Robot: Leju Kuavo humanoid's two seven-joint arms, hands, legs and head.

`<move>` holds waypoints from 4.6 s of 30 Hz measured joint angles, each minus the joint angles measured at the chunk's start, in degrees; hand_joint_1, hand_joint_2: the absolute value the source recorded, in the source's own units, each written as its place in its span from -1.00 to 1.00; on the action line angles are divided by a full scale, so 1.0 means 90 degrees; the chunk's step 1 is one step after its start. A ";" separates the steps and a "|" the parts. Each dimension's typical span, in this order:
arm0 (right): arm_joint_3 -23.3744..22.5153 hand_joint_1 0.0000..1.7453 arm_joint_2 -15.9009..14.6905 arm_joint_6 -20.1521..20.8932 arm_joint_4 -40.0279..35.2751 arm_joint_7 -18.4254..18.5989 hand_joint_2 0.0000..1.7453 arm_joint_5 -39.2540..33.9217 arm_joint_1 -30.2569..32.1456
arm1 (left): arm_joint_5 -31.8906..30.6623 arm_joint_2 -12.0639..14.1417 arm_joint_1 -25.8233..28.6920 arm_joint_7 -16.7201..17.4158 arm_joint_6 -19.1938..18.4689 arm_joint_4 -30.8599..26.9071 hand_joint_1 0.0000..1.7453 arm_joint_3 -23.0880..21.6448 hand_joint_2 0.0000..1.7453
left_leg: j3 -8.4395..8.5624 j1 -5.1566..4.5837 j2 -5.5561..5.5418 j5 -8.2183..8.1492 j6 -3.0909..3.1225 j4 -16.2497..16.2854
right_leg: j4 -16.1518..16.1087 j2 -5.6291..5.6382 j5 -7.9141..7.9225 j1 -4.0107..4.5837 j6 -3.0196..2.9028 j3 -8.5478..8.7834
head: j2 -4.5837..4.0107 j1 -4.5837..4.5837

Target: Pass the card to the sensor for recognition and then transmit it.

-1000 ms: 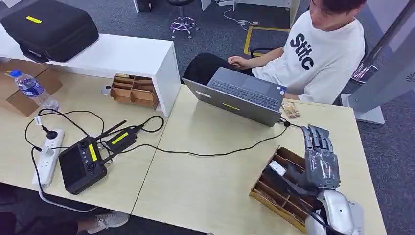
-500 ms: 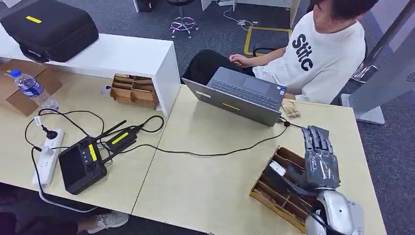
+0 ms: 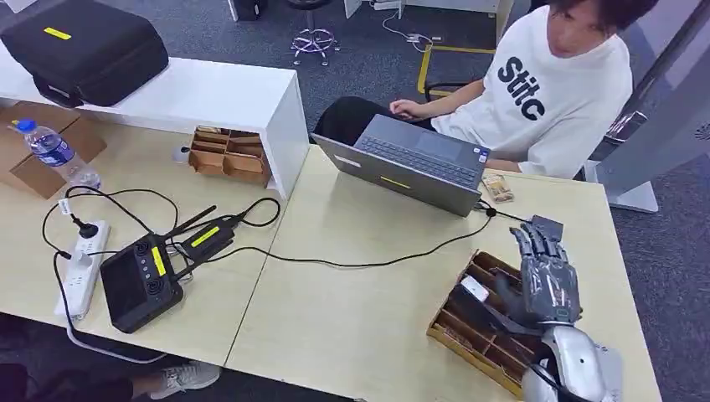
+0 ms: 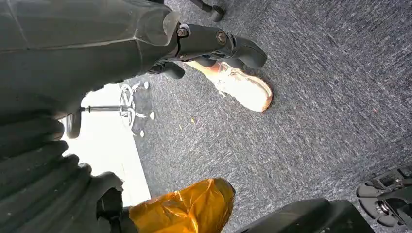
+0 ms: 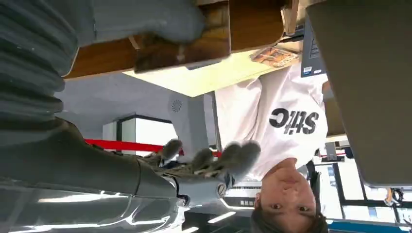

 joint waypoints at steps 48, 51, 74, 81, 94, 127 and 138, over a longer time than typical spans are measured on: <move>-0.0117 -1.00 0.0041 0.0032 0.0017 -0.0044 1.00 0.0000 -0.0151 | 0.0000 0.0000 0.0000 0.0000 0.0000 0.0000 -1.00 0.0000 1.00 | 0.0005 0.0000 0.0002 0.0000 0.0000 0.0001 | 0.0000 0.0002 0.0000 0.0000 0.0000 0.0003 | 0.0000 0.0000; -0.0129 -1.00 0.0044 0.0024 0.0017 -0.0044 1.00 0.0000 -0.0153 | 0.0000 0.0000 0.0000 0.0000 0.0000 0.0000 -1.00 0.0000 1.00 | 0.0004 0.0000 0.0001 0.0000 0.0000 0.0000 | 0.0000 0.0001 0.0000 0.0001 0.0000 0.0003 | 0.0000 0.0000; -0.0386 -1.00 0.0209 -0.0257 -0.0648 -0.0165 1.00 -0.0335 -0.0146 | 0.0000 0.0000 0.0000 0.0019 -0.0010 0.0000 -1.00 -0.0022 1.00 | 0.0002 0.0000 0.0001 0.0000 -0.0001 0.0000 | 0.0000 0.0001 0.0000 0.0000 0.0000 0.0000 | 0.0000 0.0000; -0.0435 -1.00 0.0240 -0.0257 -0.0789 -0.0168 1.00 -0.0338 -0.0143 | 0.0000 0.0000 0.0001 0.0019 -0.0010 0.0000 -1.00 -0.0024 1.00 | 0.0002 0.0000 0.0002 0.0000 0.0000 0.0001 | 0.0000 0.0002 0.0000 0.0000 0.0000 0.0000 | 0.0000 0.0002; -0.0447 -1.00 0.0255 -0.0260 -0.0850 -0.0168 1.00 -0.0338 -0.0142 | 0.0000 0.0000 0.0000 0.0019 -0.0010 0.0000 -1.00 -0.0024 1.00 | 0.0002 0.0000 0.0002 0.0000 -0.0001 0.0000 | 0.0000 0.0002 0.0000 0.0000 0.0000 -0.0001 | 0.0000 0.0000; -0.0090 -1.00 0.0386 0.0078 -0.1505 -0.0731 1.00 -0.1209 0.0667 | 0.0000 -0.0019 0.0007 0.0012 0.0044 0.0000 -1.00 -0.0019 1.00 | -0.0001 0.0001 0.0000 -0.0002 -0.0001 0.0000 | 0.0000 0.0001 -0.0002 0.0000 0.0000 -0.0001 | 0.0000 0.0000; 0.0165 -1.00 0.0381 0.0078 -0.1103 -0.0663 1.00 -0.1117 0.0627 | 0.0000 -0.0017 0.0007 0.0010 0.0044 0.0000 -1.00 -0.0019 1.00 | -0.0001 0.0000 0.0001 -0.0002 -0.0001 0.0000 | 0.0000 0.0001 -0.0002 0.0000 0.0000 -0.0001 | 0.0000 0.0000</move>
